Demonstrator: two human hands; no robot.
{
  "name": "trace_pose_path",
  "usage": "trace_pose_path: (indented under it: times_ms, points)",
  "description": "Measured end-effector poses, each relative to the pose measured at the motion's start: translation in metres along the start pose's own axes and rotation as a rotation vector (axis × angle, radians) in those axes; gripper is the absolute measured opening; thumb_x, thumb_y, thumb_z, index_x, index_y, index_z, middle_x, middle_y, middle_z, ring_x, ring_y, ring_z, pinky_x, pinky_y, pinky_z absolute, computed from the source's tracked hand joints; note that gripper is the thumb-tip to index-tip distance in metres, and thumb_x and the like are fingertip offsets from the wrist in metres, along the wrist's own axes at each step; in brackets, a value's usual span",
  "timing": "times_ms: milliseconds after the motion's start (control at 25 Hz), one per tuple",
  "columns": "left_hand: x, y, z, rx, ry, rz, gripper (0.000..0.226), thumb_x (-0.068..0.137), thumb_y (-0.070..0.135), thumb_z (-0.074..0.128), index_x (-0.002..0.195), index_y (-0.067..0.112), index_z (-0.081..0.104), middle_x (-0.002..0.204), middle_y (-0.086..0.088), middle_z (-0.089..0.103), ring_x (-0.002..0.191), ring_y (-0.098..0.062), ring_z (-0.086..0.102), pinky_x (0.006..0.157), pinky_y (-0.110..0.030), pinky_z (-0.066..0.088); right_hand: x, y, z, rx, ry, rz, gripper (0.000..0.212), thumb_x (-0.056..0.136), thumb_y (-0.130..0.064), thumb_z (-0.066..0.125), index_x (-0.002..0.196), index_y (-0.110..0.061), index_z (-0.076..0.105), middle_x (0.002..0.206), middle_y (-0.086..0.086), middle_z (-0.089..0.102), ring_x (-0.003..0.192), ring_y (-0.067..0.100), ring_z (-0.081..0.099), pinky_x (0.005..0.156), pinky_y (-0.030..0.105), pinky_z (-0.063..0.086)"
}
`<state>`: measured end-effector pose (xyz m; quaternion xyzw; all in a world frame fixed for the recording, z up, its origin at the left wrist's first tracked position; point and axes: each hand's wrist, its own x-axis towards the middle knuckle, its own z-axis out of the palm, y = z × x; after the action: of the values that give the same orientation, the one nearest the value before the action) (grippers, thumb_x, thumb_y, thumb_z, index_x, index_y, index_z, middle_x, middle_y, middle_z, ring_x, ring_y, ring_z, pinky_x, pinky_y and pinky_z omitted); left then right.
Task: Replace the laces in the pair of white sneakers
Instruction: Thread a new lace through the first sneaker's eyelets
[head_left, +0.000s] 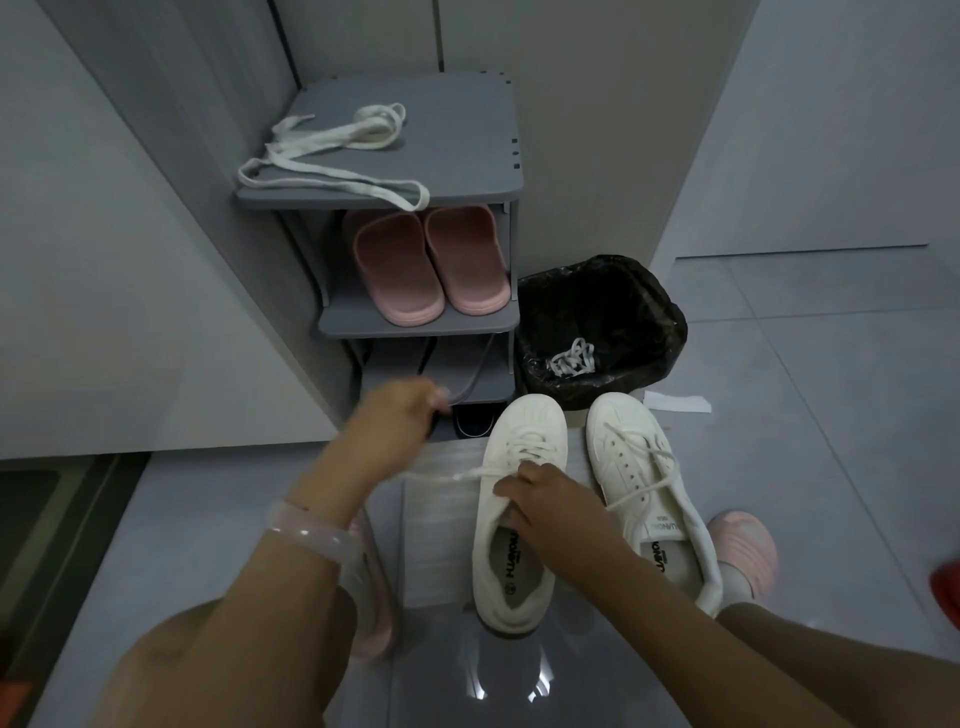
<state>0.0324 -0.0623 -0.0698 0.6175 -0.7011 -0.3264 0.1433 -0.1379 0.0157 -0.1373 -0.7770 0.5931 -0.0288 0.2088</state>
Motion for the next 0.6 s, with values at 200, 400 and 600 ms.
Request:
trace_pose_path:
  times_ms: [200,400,600]
  points:
    - [-0.009,-0.004,0.067,0.193,-0.32,0.091,0.013,0.09,0.01,0.053,0.09,0.008,0.066,0.087,-0.007,0.071,0.074,-0.008,0.056,0.066,-0.015,0.043,0.001,0.008,0.003,0.072,0.098,0.175,0.029,0.091,-0.02,0.045,0.116,-0.012,0.056,0.112,0.005,0.052,0.102,0.022,0.051,0.076,0.031,0.044]
    - [-0.006,-0.007,0.069,0.352,-0.21,0.157,0.015,0.085,0.012,0.053,0.088,0.013,0.068,0.091,-0.002,0.067,0.092,-0.018,0.06,0.075,-0.029,0.046,0.002,0.013,0.004,0.153,0.063,0.14,0.039,0.09,-0.013,0.042,0.125,-0.019,0.059,0.112,0.007,0.049,0.101,0.024,0.052,0.077,0.029,0.044]
    - [-0.009,-0.01,0.07,0.421,-0.191,0.21,0.019,0.087,0.011,0.049,0.091,0.016,0.068,0.084,0.004,0.058,0.094,-0.018,0.058,0.068,-0.025,0.039,-0.001,0.014,0.002,0.166,0.042,0.126,0.041,0.091,-0.011,0.041,0.128,-0.023,0.056,0.115,0.006,0.046,0.099,0.024,0.054,0.078,0.028,0.044]
